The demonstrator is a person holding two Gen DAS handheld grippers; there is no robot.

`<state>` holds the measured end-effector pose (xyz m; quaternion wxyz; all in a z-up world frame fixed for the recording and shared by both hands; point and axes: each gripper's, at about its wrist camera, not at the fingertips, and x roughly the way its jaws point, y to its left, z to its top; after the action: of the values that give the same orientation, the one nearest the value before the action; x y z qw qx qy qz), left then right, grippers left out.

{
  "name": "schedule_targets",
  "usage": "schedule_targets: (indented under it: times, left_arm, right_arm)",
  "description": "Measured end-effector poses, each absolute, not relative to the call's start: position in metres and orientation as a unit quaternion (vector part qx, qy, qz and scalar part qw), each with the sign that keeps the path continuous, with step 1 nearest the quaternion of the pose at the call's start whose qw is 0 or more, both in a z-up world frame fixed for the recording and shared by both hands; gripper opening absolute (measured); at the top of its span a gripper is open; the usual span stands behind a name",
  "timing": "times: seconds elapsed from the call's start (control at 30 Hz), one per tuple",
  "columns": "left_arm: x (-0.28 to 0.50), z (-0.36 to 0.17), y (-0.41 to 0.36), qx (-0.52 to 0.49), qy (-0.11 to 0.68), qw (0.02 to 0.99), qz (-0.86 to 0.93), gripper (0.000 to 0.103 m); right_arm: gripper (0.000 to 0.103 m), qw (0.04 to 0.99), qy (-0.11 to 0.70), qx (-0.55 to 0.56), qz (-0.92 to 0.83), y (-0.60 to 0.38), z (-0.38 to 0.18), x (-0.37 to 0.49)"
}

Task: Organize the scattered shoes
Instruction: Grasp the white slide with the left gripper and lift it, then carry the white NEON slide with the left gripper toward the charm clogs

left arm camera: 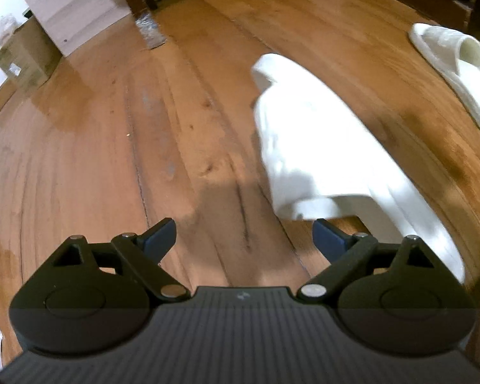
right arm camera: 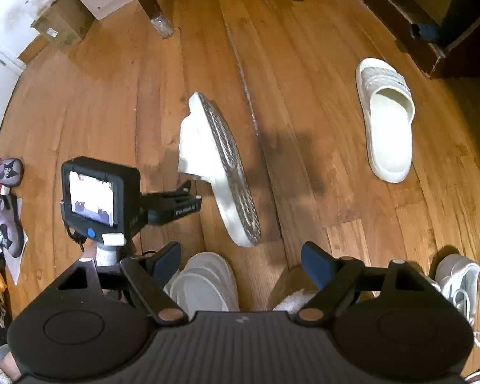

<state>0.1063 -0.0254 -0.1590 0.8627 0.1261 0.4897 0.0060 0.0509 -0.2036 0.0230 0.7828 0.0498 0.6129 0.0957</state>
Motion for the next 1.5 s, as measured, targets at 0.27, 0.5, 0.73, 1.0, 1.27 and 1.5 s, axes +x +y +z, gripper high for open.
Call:
schedule_targets:
  times: [0.27, 0.5, 0.73, 1.0, 1.27, 1.5]
  left_arm:
    - [0.125, -0.177, -0.032, 0.112, 0.499, 0.859, 0.005, 0.040]
    - [0.123, -0.170, -0.050, 0.120, 0.490, 0.863, 0.012, 0.008]
    - [0.119, -0.147, -0.051, 0.070, 0.483, 0.873, 0.007, 0.007]
    - [0.117, -0.145, -0.056, 0.100, 0.464, 0.880, 0.007, 0.006]
    - [0.128, -0.129, -0.068, 0.083, 0.468, 0.878, -0.048, 0.028]
    - [0.116, -0.131, -0.085, 0.114, 0.469, 0.873, -0.066, 0.065]
  right_arm:
    - [0.085, 0.789, 0.605, 0.068, 0.079, -0.221, 0.027, 0.049]
    - [0.086, 0.785, 0.612, 0.064, 0.069, -0.231, 0.018, 0.046]
    - [0.086, 0.785, 0.611, 0.061, 0.079, -0.228, 0.018, 0.044]
    - [0.086, 0.785, 0.612, 0.049, 0.079, -0.220, 0.018, 0.037]
    - [0.086, 0.795, 0.600, 0.066, 0.058, -0.238, 0.024, 0.037]
    - [0.086, 0.793, 0.601, 0.083, 0.047, -0.254, 0.022, 0.042]
